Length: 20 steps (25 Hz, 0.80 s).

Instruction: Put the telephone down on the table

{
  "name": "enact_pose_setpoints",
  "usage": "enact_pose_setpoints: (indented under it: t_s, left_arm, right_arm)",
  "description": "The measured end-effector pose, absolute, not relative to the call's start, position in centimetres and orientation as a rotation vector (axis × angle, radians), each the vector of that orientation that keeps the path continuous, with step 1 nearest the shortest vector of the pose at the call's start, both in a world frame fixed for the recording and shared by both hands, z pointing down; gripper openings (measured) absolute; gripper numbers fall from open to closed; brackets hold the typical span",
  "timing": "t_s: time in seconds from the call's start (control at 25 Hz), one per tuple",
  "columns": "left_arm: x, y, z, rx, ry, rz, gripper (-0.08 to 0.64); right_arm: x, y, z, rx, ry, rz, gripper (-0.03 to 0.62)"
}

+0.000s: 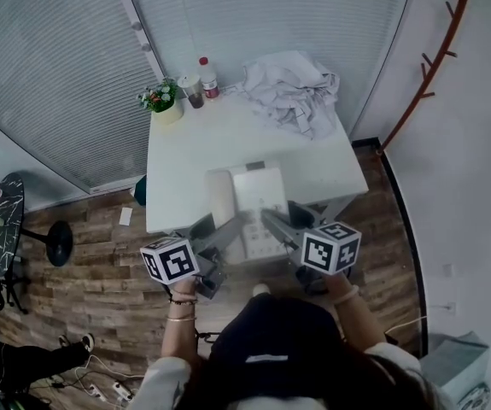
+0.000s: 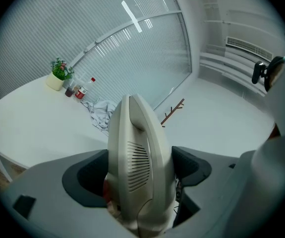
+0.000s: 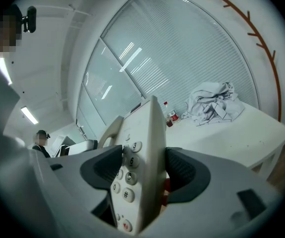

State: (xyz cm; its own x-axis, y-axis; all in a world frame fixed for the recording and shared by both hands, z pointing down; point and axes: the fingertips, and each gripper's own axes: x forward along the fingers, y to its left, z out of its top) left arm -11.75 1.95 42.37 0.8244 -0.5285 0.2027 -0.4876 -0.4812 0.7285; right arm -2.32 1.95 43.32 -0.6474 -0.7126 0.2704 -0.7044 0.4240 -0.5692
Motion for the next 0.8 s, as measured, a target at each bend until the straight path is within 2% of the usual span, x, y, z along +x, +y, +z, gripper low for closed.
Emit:
enact_pose_setpoints:
  t_s: [0.8]
  left_arm:
    - [-11.3, -0.5, 43.3, 2.145, -0.705, -0.062, 0.4]
  right_arm:
    - [-2.0, -0.3, 44.3, -1.351, 2.623, -1.068, 0.276]
